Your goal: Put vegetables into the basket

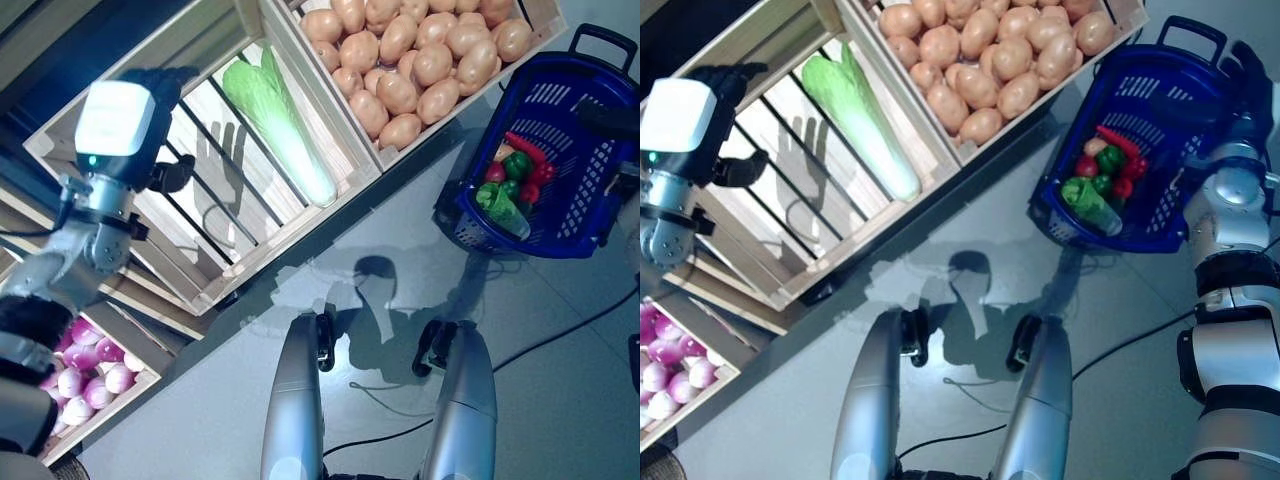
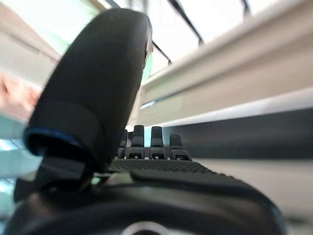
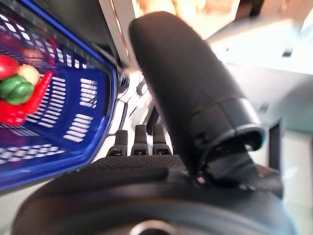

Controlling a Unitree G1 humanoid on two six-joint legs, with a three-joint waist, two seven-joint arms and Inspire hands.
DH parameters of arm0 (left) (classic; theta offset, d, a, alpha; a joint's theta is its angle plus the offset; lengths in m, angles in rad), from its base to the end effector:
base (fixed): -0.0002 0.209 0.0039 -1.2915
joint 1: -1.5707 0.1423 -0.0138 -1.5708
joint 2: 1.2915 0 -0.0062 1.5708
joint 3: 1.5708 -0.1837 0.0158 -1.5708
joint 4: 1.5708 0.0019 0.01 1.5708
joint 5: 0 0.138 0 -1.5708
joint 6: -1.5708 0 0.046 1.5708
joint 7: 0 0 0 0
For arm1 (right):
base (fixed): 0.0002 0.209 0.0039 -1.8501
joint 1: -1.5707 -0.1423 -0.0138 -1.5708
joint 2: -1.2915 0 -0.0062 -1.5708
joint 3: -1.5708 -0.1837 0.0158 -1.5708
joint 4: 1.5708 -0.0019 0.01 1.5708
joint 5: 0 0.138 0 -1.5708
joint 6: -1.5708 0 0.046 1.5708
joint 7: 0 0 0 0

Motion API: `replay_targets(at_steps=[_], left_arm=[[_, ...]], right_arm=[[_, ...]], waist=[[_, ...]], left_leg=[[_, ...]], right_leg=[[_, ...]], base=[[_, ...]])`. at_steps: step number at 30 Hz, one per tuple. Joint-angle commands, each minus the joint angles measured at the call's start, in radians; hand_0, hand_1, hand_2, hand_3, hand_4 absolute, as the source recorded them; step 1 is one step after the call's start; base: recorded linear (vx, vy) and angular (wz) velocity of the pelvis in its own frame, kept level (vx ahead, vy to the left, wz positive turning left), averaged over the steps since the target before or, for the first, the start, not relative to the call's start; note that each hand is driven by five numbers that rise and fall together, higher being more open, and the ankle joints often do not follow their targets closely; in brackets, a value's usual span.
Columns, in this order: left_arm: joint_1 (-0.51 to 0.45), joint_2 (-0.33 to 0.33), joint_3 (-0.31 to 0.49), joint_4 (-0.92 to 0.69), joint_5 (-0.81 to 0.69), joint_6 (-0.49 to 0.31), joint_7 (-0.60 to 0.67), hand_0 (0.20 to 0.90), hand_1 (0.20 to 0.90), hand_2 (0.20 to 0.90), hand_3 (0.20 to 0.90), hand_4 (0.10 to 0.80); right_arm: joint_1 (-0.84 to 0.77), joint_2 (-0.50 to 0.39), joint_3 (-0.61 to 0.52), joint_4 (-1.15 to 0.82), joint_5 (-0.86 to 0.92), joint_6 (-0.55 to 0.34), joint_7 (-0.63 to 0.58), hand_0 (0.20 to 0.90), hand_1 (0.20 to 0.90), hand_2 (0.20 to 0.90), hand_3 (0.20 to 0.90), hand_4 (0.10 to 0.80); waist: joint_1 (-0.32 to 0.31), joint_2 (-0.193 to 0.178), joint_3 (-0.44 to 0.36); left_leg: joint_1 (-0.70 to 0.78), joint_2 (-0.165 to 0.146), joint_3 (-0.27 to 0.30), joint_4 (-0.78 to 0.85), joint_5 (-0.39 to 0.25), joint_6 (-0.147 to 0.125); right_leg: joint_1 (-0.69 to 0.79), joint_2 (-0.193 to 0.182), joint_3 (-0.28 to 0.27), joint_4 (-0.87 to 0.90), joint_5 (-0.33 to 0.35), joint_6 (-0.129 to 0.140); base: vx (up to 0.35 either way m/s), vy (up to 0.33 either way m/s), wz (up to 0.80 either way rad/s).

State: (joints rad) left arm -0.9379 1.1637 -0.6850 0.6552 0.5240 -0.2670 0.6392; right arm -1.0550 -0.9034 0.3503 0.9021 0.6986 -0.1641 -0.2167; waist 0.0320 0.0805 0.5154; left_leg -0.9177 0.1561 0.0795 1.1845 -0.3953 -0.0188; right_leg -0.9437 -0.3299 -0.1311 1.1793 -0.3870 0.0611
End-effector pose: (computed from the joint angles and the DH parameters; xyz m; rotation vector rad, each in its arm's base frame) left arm 0.2992 0.3136 0.2308 1.7386 -0.6952 0.3639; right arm 0.3243 -0.3100 0.2534 -0.1943 -0.3698 -0.4601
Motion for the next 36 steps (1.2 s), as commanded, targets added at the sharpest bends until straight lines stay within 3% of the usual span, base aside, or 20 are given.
replay_targets(at_steps=[1, 7, 15, 23, 28, 36], left_arm=[[-0.103, 0.021, -0.012, 0.068, 0.139, 0.082, 0.157, 0.900, 0.900, 0.900, 0.900, 0.800], [-0.263, -0.021, -0.177, 0.162, 0.283, 0.090, 0.209, 0.900, 0.900, 0.900, 0.900, 0.800], [-0.420, -0.096, -0.341, 0.252, 0.272, 0.083, 0.139, 0.900, 0.900, 0.900, 0.900, 0.800], [-0.468, -0.135, -0.367, 0.275, 0.257, 0.056, 0.090, 0.900, 0.900, 0.900, 0.900, 0.800], [-0.491, -0.167, -0.398, 0.284, 0.231, 0.055, -0.016, 0.900, 0.900, 0.900, 0.900, 0.800], [-0.465, -0.177, -0.385, 0.282, 0.183, 0.066, -0.057, 0.900, 0.900, 0.900, 0.900, 0.800]], right_arm=[[-0.033, -0.054, 0.004, -0.059, -0.042, -0.142, -0.018, 0.900, 0.900, 0.900, 0.900, 0.800], [-0.036, -0.007, 0.052, -0.114, 0.002, -0.151, 0.038, 0.900, 0.900, 0.900, 0.900, 0.800], [-0.090, 0.024, 0.102, -0.076, 0.030, -0.174, 0.054, 0.900, 0.900, 0.900, 0.900, 0.800], [-0.096, 0.045, 0.095, -0.108, 0.031, -0.177, 0.061, 0.900, 0.900, 0.900, 0.900, 0.800], [-0.100, 0.056, 0.082, -0.122, 0.044, -0.186, 0.067, 0.900, 0.900, 0.900, 0.900, 0.800], [-0.072, 0.062, 0.046, -0.147, 0.048, -0.187, 0.047, 0.900, 0.900, 0.900, 0.900, 0.800]], waist=[[-0.017, -0.013, -0.101], [-0.044, -0.011, -0.094], [-0.072, 0.000, -0.078], [-0.080, -0.002, -0.055], [-0.082, -0.006, -0.044], [-0.075, -0.020, -0.040]], left_leg=[[0.069, 0.036, 0.011, -0.085, -0.098, -0.001], [0.051, 0.045, 0.030, -0.091, -0.093, -0.014], [0.000, 0.058, 0.059, -0.094, -0.080, -0.025], [-0.071, 0.067, 0.056, -0.054, -0.080, -0.032], [-0.139, 0.079, 0.045, 0.005, -0.096, -0.030], [-0.213, 0.094, 0.027, 0.077, -0.116, -0.026]], right_leg=[[0.064, -0.004, 0.019, -0.101, -0.006, -0.032], [0.036, 0.000, 0.034, -0.112, 0.011, -0.023], [-0.020, 0.006, 0.054, -0.141, 0.052, -0.005], [-0.090, 0.005, 0.064, -0.126, 0.075, 0.001], [-0.159, -0.001, 0.076, -0.083, 0.074, 0.003], [-0.227, -0.014, 0.074, -0.022, 0.061, 0.001]], base=[[-0.034, 0.092, -0.10], [-0.035, 0.091, -0.04], [-0.031, 0.092, -0.09], [-0.039, 0.064, -0.04], [-0.033, 0.044, -0.04], [-0.006, -0.003, -0.01]])
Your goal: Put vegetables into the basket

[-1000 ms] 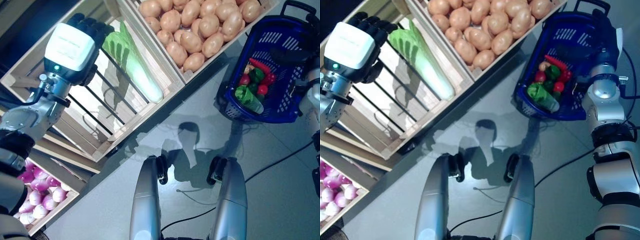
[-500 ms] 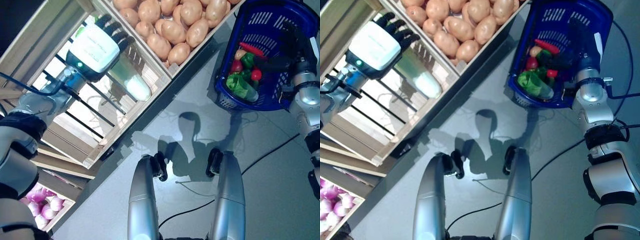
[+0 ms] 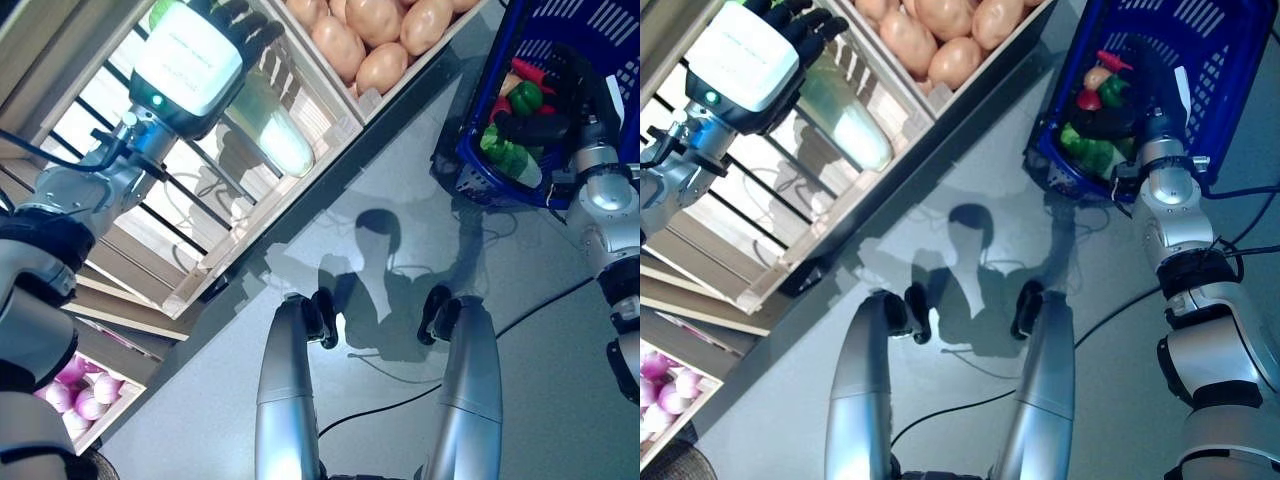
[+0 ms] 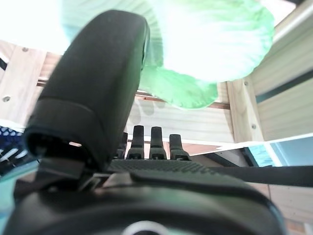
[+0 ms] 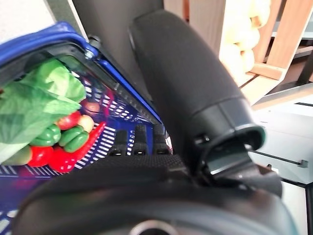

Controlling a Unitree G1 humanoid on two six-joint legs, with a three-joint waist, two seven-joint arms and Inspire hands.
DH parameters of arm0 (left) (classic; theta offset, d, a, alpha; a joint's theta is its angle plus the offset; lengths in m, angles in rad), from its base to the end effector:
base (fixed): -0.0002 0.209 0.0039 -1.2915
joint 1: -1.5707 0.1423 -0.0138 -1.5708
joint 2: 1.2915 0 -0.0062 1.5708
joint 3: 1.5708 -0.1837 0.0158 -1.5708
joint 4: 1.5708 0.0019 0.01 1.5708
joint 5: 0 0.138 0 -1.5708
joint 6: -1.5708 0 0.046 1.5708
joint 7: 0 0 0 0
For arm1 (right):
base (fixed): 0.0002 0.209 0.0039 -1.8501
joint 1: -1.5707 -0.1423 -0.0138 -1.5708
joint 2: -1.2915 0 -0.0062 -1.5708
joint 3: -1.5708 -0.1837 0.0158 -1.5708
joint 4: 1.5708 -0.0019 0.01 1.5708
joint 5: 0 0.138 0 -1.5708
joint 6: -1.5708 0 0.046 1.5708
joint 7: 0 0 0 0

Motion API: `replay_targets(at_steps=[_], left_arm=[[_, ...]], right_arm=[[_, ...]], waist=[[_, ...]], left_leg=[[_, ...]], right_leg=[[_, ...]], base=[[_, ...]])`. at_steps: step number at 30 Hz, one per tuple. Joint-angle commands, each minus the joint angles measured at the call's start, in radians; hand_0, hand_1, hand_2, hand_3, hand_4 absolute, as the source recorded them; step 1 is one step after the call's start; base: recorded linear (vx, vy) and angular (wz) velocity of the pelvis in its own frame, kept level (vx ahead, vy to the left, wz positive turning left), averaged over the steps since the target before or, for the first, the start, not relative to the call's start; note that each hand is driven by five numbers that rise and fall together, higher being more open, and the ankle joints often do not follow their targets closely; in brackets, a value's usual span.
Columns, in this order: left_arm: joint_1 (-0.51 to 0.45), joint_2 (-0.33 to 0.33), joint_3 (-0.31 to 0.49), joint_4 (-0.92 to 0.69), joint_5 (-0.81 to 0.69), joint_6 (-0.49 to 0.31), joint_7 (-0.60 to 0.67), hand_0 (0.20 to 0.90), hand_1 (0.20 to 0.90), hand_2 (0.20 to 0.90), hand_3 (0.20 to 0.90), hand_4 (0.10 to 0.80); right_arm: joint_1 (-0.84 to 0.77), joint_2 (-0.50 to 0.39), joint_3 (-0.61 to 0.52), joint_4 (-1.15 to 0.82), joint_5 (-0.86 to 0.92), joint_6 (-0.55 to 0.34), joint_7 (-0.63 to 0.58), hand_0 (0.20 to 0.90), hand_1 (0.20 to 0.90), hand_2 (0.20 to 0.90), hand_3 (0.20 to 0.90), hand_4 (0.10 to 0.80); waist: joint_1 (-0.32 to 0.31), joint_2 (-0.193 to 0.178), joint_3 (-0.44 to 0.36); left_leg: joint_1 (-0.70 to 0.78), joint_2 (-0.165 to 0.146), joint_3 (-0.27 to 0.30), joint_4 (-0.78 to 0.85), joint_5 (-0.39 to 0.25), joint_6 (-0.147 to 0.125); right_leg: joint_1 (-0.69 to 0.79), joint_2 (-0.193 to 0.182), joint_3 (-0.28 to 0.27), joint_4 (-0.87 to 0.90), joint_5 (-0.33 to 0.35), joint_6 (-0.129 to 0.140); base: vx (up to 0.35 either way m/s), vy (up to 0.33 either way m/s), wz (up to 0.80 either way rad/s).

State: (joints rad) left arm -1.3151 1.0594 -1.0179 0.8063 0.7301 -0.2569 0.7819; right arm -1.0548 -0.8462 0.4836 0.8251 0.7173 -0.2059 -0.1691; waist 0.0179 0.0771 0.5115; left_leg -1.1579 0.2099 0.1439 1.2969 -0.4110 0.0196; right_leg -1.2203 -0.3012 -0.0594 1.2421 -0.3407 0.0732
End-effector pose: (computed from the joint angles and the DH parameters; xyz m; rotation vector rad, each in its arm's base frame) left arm 0.3320 0.2745 0.2728 1.9843 -0.9963 0.3345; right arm 0.3366 -0.2730 0.2414 -0.2511 -0.3792 -0.2469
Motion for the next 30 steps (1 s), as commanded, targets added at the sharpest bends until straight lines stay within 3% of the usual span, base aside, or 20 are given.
replay_targets(at_steps=[1, 6, 10, 17, 20, 21, 23, 27, 30], left_arm=[[-0.067, -0.077, -0.036, 0.132, -0.031, 0.061, -0.201, 0.900, 0.900, 0.900, 0.900, 0.800], [-0.008, -0.081, 0.005, 0.127, -0.050, 0.061, -0.236, 0.900, 0.900, 0.900, 0.900, 0.800], [0.046, -0.097, 0.061, 0.142, -0.170, 0.091, -0.236, 0.900, 0.900, 0.900, 0.900, 0.800], [0.193, -0.138, 0.239, 0.175, -0.289, 0.082, -0.168, 0.900, 0.900, 0.900, 0.900, 0.800], [0.252, -0.150, 0.319, 0.164, -0.309, 0.061, -0.061, 0.900, 0.900, 0.900, 0.900, 0.800], [0.295, -0.156, 0.399, 0.141, -0.244, -0.017, 0.112, 0.900, 0.900, 0.900, 0.900, 0.800], [0.324, -0.157, 0.456, 0.085, -0.129, -0.081, 0.269, 0.900, 0.900, 0.900, 0.900, 0.800], [0.365, -0.149, 0.510, -0.008, -0.025, -0.116, 0.389, 0.900, 0.900, 0.900, 0.900, 0.800], [0.379, -0.148, 0.535, -0.071, 0.021, -0.137, 0.395, 0.900, 0.900, 0.900, 0.900, 0.800]], right_arm=[[-0.061, 0.009, -0.096, -0.074, 0.025, -0.148, 0.002, 0.900, 0.900, 0.900, 0.900, 0.800], [-0.037, 0.019, -0.109, -0.094, 0.017, -0.157, -0.008, 0.900, 0.900, 0.900, 0.900, 0.800], [-0.025, 0.035, -0.124, -0.100, 0.013, -0.172, 0.002, 0.900, 0.900, 0.900, 0.900, 0.800], [0.024, 0.059, -0.157, -0.122, -0.008, -0.169, 0.000, 0.900, 0.900, 0.900, 0.900, 0.800], [0.045, 0.066, -0.170, -0.136, -0.028, -0.172, -0.014, 0.900, 0.900, 0.900, 0.900, 0.800], [0.061, 0.071, -0.181, -0.154, -0.044, -0.163, -0.025, 0.900, 0.900, 0.900, 0.900, 0.800], [0.088, 0.077, -0.196, -0.182, -0.062, -0.156, -0.040, 0.900, 0.900, 0.900, 0.900, 0.800], [0.130, 0.079, -0.222, -0.211, -0.073, -0.153, -0.049, 0.900, 0.900, 0.900, 0.900, 0.800], [0.145, 0.083, -0.243, -0.227, -0.081, -0.127, -0.049, 0.900, 0.900, 0.900, 0.900, 0.800]], waist=[[-0.059, -0.019, -0.039], [-0.053, -0.023, -0.042], [-0.045, -0.027, -0.048], [-0.033, -0.036, -0.058], [-0.027, -0.040, -0.062], [-0.022, -0.046, -0.069], [-0.015, -0.049, -0.073], [-0.009, -0.050, -0.079], [-0.005, -0.049, -0.086]], left_leg=[[0.013, 0.041, -0.041, -0.025, -0.103, -0.062], [0.005, 0.040, -0.045, -0.023, -0.102, -0.065], [-0.020, 0.040, -0.055, -0.004, -0.106, -0.065], [-0.010, 0.033, -0.058, -0.010, -0.106, -0.064], [-0.001, 0.027, -0.061, -0.021, -0.101, -0.068], [0.008, 0.023, -0.064, -0.030, -0.099, -0.070], [0.017, 0.018, -0.066, -0.038, -0.100, -0.071], [0.039, 0.011, -0.068, -0.056, -0.099, -0.074], [0.058, 0.006, -0.068, -0.067, -0.101, -0.077]], right_leg=[[0.035, -0.046, 0.002, -0.075, 0.012, -0.012], [0.031, -0.048, -0.006, -0.072, 0.011, -0.013], [0.010, -0.051, -0.005, -0.053, 0.002, -0.016], [0.021, -0.057, -0.015, -0.055, -0.004, -0.019], [0.033, -0.055, -0.019, -0.064, -0.004, -0.019], [0.044, -0.052, -0.023, -0.071, -0.005, -0.021], [0.056, -0.052, -0.027, -0.081, -0.006, -0.023], [0.082, -0.057, -0.037, -0.097, -0.005, -0.022], [0.103, -0.063, -0.043, -0.105, -0.009, -0.020]], base=[[-0.014, -0.037, 0.01], [-0.004, -0.016, 0.00], [0.000, 0.000, 0.00], [0.000, 0.000, 0.00], [0.014, -0.030, -0.02], [0.028, -0.054, -0.03], [0.022, -0.046, -0.02], [0.016, -0.025, 0.04], [0.024, -0.024, 0.06]])
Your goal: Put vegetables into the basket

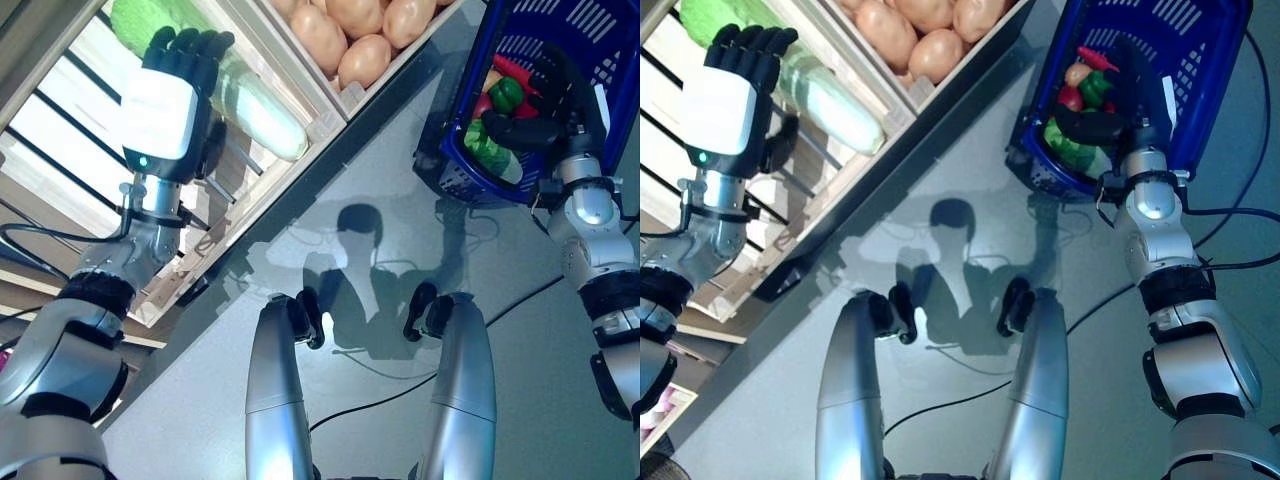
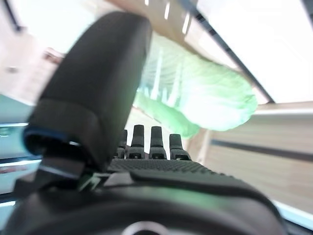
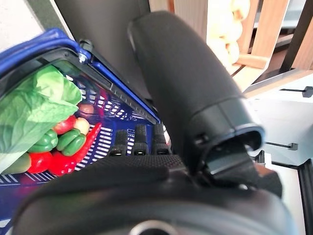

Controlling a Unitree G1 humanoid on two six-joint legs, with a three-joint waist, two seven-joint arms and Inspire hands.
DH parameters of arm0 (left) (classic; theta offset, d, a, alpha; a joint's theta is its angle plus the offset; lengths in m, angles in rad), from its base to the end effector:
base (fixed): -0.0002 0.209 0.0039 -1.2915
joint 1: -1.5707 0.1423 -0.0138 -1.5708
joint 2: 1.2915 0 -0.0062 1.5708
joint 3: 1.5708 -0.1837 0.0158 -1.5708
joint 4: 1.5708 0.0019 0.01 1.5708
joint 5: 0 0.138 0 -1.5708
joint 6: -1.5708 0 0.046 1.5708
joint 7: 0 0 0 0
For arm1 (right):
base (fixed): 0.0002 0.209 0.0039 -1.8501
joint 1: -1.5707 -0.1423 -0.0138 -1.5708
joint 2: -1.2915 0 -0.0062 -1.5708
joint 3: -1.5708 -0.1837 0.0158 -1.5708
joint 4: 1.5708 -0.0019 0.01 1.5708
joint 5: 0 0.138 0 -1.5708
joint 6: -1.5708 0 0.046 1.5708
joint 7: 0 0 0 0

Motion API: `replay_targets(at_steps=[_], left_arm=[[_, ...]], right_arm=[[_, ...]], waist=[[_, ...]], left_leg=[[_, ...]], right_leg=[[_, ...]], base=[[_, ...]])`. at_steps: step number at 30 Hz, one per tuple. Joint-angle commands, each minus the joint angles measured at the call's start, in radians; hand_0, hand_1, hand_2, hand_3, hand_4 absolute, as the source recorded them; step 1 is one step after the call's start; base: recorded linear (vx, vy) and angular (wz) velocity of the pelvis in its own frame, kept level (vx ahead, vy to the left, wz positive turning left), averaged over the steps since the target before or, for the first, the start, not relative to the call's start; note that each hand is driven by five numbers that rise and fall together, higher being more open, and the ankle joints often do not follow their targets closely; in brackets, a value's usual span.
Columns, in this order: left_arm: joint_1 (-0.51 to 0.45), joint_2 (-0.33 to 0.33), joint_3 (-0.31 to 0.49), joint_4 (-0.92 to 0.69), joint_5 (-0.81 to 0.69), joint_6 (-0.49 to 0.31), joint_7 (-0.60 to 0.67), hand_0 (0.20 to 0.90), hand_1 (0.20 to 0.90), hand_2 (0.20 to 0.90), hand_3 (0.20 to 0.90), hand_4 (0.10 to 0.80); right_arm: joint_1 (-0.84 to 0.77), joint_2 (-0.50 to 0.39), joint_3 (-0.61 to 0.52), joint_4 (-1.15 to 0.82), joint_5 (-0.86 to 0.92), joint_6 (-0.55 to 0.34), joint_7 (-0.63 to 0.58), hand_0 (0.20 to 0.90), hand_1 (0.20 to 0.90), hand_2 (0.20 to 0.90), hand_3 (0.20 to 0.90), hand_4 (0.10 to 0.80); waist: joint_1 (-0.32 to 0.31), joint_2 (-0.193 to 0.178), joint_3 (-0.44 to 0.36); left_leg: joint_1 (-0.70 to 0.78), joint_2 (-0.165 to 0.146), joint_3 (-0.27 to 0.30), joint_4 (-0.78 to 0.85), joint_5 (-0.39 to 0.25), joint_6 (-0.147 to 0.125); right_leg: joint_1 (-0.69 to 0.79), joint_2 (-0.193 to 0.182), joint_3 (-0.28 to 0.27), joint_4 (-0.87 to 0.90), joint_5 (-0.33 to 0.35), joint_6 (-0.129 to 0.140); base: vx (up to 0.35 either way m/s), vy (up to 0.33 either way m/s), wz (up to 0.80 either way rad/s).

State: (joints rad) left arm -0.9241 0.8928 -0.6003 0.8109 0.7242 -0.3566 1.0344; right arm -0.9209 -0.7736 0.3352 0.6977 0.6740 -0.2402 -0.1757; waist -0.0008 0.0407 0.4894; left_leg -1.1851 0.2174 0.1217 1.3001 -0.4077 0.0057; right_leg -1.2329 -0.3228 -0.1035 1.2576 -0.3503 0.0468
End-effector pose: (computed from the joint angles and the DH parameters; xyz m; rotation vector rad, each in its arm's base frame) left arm 0.3246 0.2744 0.1822 1.5179 -1.0345 0.4722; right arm 0.3307 -0.2605 0.2202 -0.1513 -0.4305 -0.2020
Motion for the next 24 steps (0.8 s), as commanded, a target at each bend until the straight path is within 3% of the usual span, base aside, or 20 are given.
replay_targets(at_steps=[1, 5, 9, 19, 24], left_arm=[[-0.012, 0.021, 0.116, -0.085, 0.034, -0.040, 0.126, 0.900, 0.900, 0.900, 0.900, 0.800], [-0.017, 0.035, 0.084, -0.100, 0.076, -0.054, 0.045, 0.900, 0.900, 0.900, 0.900, 0.800], [-0.064, 0.065, -0.027, -0.092, 0.112, -0.072, -0.094, 0.900, 0.900, 0.900, 0.900, 0.800], [-0.207, 0.107, -0.303, 0.001, -0.013, -0.055, -0.396, 0.900, 0.900, 0.900, 0.900, 0.800], [-0.241, 0.100, -0.348, 0.044, -0.053, -0.034, -0.453, 0.900, 0.900, 0.900, 0.900, 0.800]], right_arm=[[0.012, 0.012, -0.098, -0.102, -0.038, -0.086, -0.042, 0.900, 0.900, 0.900, 0.900, 0.800], [0.016, 0.008, -0.102, -0.107, -0.027, -0.065, -0.029, 0.900, 0.900, 0.900, 0.900, 0.800], [0.007, -0.004, -0.089, -0.097, -0.012, -0.054, -0.006, 0.900, 0.900, 0.900, 0.900, 0.800], [-0.064, -0.052, -0.008, 0.002, 0.058, -0.078, 0.045, 0.900, 0.900, 0.900, 0.900, 0.800], [-0.094, -0.057, 0.010, 0.034, 0.064, -0.078, 0.061, 0.900, 0.900, 0.900, 0.900, 0.800]], waist=[[0.014, -0.012, -0.065], [0.009, -0.009, -0.067], [0.000, -0.002, -0.063], [-0.022, 0.015, -0.043], [-0.025, 0.019, -0.037]], left_leg=[[0.088, -0.001, -0.045, -0.071, -0.105, -0.063], [0.098, 0.001, -0.042, -0.072, -0.107, -0.062], [0.104, 0.008, -0.036, -0.072, -0.107, -0.061], [0.116, 0.024, -0.021, -0.067, -0.106, -0.057], [0.113, 0.027, -0.019, -0.065, -0.105, -0.057]], right_leg=[[0.119, -0.043, 0.000, -0.121, 0.001, 0.006], [0.126, -0.046, 0.001, -0.116, 0.000, 0.009], [0.126, -0.048, 0.004, -0.112, 0.003, 0.013], [0.127, -0.042, 0.021, -0.110, 0.016, 0.024], [0.123, -0.038, 0.026, -0.111, 0.019, 0.024]], base=[[0.018, -0.012, 0.05], [0.004, 0.001, 0.01], [0.005, 0.018, 0.00], [0.006, 0.033, -0.01], [0.004, 0.010, -0.01]])
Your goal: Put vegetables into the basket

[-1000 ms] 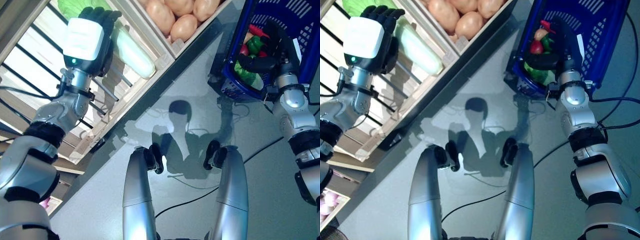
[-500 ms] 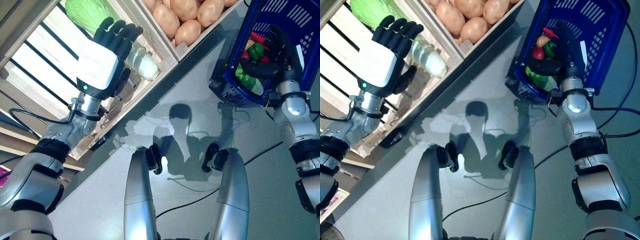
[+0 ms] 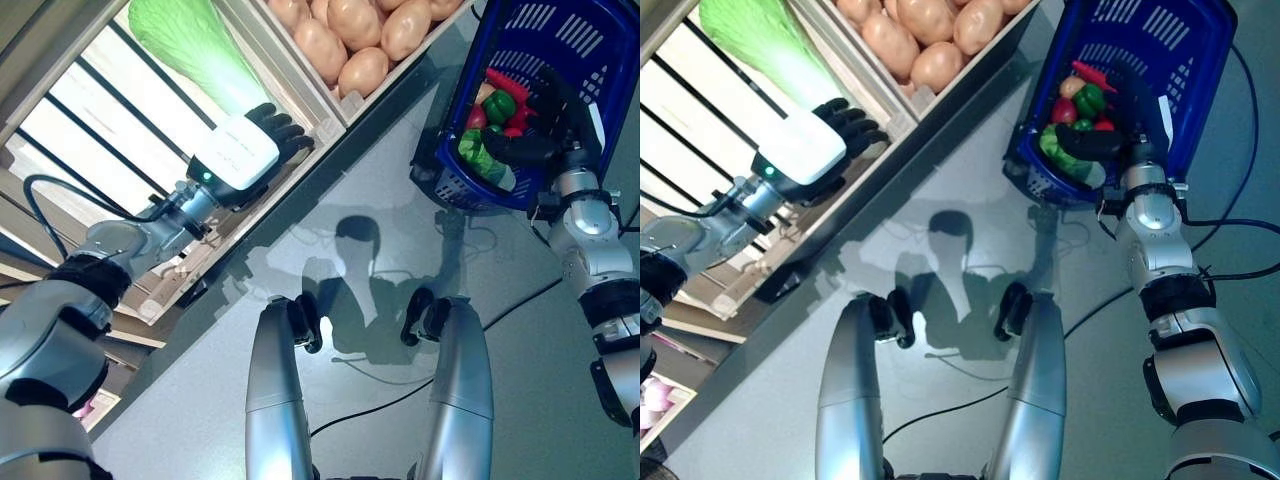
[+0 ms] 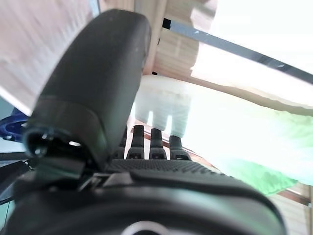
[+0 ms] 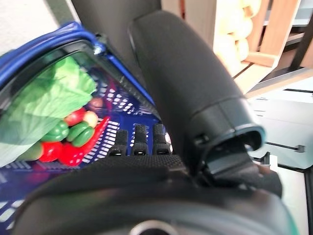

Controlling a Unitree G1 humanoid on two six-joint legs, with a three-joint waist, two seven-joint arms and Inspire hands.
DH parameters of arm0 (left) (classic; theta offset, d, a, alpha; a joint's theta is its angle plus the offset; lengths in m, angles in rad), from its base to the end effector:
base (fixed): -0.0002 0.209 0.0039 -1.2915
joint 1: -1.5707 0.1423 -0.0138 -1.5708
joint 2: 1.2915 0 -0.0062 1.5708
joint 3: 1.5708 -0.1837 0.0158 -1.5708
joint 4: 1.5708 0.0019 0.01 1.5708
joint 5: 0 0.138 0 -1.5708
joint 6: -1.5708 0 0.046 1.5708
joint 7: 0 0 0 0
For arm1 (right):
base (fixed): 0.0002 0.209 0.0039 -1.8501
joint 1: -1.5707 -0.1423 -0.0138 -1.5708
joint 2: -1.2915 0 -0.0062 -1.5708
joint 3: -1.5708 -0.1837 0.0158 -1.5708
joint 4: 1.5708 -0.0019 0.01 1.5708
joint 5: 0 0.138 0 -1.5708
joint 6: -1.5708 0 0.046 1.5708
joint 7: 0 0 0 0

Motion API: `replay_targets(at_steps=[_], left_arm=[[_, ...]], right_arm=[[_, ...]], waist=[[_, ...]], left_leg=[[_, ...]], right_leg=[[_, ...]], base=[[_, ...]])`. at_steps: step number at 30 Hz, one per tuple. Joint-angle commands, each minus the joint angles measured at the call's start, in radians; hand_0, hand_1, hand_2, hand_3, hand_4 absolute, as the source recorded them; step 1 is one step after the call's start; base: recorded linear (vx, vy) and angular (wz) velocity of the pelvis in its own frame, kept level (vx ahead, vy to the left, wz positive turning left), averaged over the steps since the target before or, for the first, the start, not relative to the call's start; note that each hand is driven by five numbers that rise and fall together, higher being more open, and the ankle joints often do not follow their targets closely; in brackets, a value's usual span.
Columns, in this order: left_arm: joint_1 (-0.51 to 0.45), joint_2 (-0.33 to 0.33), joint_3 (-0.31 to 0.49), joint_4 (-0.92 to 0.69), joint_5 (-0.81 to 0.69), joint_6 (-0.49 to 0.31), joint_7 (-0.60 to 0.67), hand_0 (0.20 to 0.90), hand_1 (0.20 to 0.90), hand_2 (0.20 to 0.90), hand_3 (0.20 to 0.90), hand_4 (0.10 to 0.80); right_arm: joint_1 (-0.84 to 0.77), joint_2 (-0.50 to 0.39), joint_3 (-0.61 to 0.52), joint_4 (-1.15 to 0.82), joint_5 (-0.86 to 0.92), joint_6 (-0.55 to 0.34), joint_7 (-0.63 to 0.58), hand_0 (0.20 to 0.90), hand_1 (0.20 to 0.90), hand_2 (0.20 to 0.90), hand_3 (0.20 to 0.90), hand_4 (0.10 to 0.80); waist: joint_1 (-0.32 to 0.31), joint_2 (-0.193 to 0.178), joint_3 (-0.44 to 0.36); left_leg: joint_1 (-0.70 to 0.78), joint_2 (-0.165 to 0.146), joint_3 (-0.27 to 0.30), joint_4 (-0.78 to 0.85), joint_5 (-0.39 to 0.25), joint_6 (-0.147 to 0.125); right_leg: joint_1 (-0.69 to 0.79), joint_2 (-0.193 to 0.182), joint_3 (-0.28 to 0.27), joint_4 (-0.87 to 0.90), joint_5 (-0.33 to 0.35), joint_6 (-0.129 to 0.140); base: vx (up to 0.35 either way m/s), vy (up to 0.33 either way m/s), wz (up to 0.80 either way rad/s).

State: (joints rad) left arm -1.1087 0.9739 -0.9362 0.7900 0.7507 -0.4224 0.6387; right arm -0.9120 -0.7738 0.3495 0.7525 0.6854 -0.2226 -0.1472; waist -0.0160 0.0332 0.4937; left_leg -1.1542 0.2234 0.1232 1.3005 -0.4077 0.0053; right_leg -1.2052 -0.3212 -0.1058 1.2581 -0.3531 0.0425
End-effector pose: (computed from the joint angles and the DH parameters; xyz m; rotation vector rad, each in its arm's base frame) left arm 0.3303 0.2612 0.2046 1.8859 -0.8370 -0.0673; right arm 0.3313 -0.2677 0.2086 -0.1608 -0.3551 -0.2089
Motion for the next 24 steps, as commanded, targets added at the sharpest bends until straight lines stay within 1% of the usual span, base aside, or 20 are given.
replay_targets(at_steps=[1, 3, 5, 8, 10, 11, 13, 15, 17, 20, 22, 24], left_arm=[[-0.068, 0.020, -0.019, 0.069, -0.083, 0.046, -0.085, 0.900, 0.900, 0.900, 0.900, 0.800], [-0.076, 0.017, -0.023, 0.080, -0.078, 0.058, -0.103, 0.900, 0.900, 0.900, 0.900, 0.800], [-0.095, 0.006, -0.035, 0.103, -0.097, 0.106, -0.128, 0.900, 0.900, 0.900, 0.900, 0.800], [-0.121, -0.011, -0.038, 0.140, -0.096, 0.176, -0.118, 0.900, 0.900, 0.900, 0.900, 0.800], [-0.131, -0.012, -0.034, 0.149, -0.090, 0.200, -0.117, 0.900, 0.900, 0.900, 0.900, 0.800], [-0.150, -0.012, -0.035, 0.164, -0.075, 0.227, -0.119, 0.900, 0.900, 0.900, 0.900, 0.800], [-0.162, -0.011, -0.037, 0.178, -0.062, 0.238, -0.108, 0.900, 0.900, 0.900, 0.900, 0.800], [-0.184, -0.015, -0.039, 0.197, -0.053, 0.264, -0.126, 0.900, 0.900, 0.900, 0.900, 0.800], [-0.212, -0.021, -0.054, 0.213, -0.060, 0.309, -0.175, 0.900, 0.900, 0.900, 0.900, 0.800], [-0.230, -0.025, -0.058, 0.230, -0.068, 0.339, -0.221, 0.900, 0.900, 0.900, 0.900, 0.800], [-0.251, -0.030, -0.070, 0.244, -0.070, 0.368, -0.271, 0.900, 0.900, 0.900, 0.900, 0.800], [-0.270, -0.036, -0.073, 0.260, -0.079, 0.415, -0.342, 0.900, 0.900, 0.900, 0.900, 0.800]], right_arm=[[-0.110, -0.060, -0.002, -0.015, 0.062, -0.095, 0.038, 0.900, 0.900, 0.900, 0.900, 0.800], [-0.113, -0.057, -0.003, -0.012, 0.063, -0.098, 0.039, 0.900, 0.900, 0.900, 0.900, 0.800], [-0.125, -0.055, 0.001, -0.006, 0.066, -0.098, 0.049, 0.900, 0.900, 0.900, 0.900, 0.800], [-0.138, -0.053, 0.008, -0.006, 0.066, -0.091, 0.076, 0.900, 0.900, 0.900, 0.900, 0.800], [-0.139, -0.054, 0.010, -0.011, 0.068, -0.092, 0.083, 0.900, 0.900, 0.900, 0.900, 0.800], [-0.143, -0.055, 0.012, -0.011, 0.072, -0.095, 0.093, 0.900, 0.900, 0.900, 0.900, 0.800], [-0.149, -0.055, 0.014, -0.011, 0.074, -0.094, 0.098, 0.900, 0.900, 0.900, 0.900, 0.800], [-0.155, -0.053, 0.016, -0.006, 0.076, -0.094, 0.108, 0.900, 0.900, 0.900, 0.900, 0.800], [-0.164, -0.052, 0.019, 0.001, 0.078, -0.094, 0.114, 0.900, 0.900, 0.900, 0.900, 0.800], [-0.168, -0.053, 0.019, 0.002, 0.076, -0.092, 0.113, 0.900, 0.900, 0.900, 0.900, 0.800], [-0.176, -0.053, 0.021, 0.011, 0.072, -0.091, 0.120, 0.900, 0.900, 0.900, 0.900, 0.800], [-0.188, -0.056, 0.028, 0.012, 0.071, -0.088, 0.126, 0.900, 0.900, 0.900, 0.900, 0.800]], waist=[[-0.011, 0.026, -0.040], [-0.012, 0.025, -0.038], [-0.015, 0.021, -0.036], [-0.017, 0.015, -0.037], [-0.017, 0.013, -0.037], [-0.018, 0.010, -0.036], [-0.019, 0.009, -0.037], [-0.022, 0.007, -0.040], [-0.026, 0.008, -0.041], [-0.030, 0.009, -0.044], [-0.034, 0.011, -0.045], [-0.038, 0.011, -0.044]], left_leg=[[0.078, 0.022, -0.021, -0.064, -0.105, -0.056], [0.073, 0.023, -0.023, -0.060, -0.105, -0.056], [0.055, 0.027, -0.027, -0.042, -0.110, -0.055], [0.031, 0.031, -0.033, -0.021, -0.116, -0.053], [0.023, 0.032, -0.035, -0.015, -0.116, -0.053], [0.021, 0.033, -0.036, -0.014, -0.115, -0.052], [0.016, 0.033, -0.037, -0.010, -0.115, -0.051], [0.004, 0.037, -0.040, -0.002, -0.116, -0.051], [0.000, 0.037, -0.038, -0.004, -0.113, -0.051], [-0.007, 0.040, -0.036, -0.003, -0.110, -0.050], [-0.010, 0.040, -0.034, -0.006, -0.107, -0.049], [-0.016, 0.043, -0.033, -0.007, -0.103, -0.049]], right_leg=[[0.092, -0.039, 0.029, -0.111, 0.022, 0.028], [0.087, -0.038, 0.031, -0.108, 0.021, 0.029], [0.069, -0.036, 0.036, -0.093, 0.019, 0.028], [0.045, -0.035, 0.042, -0.076, 0.016, 0.027], [0.038, -0.034, 0.043, -0.071, 0.016, 0.026], [0.036, -0.035, 0.041, -0.070, 0.016, 0.025], [0.031, -0.034, 0.041, -0.065, 0.015, 0.023], [0.023, -0.033, 0.042, -0.058, 0.013, 0.021], [0.019, -0.032, 0.044, -0.059, 0.015, 0.020], [0.012, -0.032, 0.046, -0.057, 0.016, 0.020], [0.008, -0.031, 0.049, -0.058, 0.018, 0.020], [0.002, -0.030, 0.049, -0.058, 0.021, 0.018]], base=[[0.000, 0.000, 0.00], [0.000, 0.000, 0.00], [-0.002, 0.004, -0.02], [0.000, 0.003, -0.01], [0.000, 0.000, -0.02], [0.004, 0.001, -0.05], [0.007, 0.004, -0.06], [0.007, 0.010, -0.05], [0.009, 0.025, -0.06], [0.003, 0.009, -0.01], [0.001, 0.015, 0.00], [-0.003, 0.036, -0.02]])
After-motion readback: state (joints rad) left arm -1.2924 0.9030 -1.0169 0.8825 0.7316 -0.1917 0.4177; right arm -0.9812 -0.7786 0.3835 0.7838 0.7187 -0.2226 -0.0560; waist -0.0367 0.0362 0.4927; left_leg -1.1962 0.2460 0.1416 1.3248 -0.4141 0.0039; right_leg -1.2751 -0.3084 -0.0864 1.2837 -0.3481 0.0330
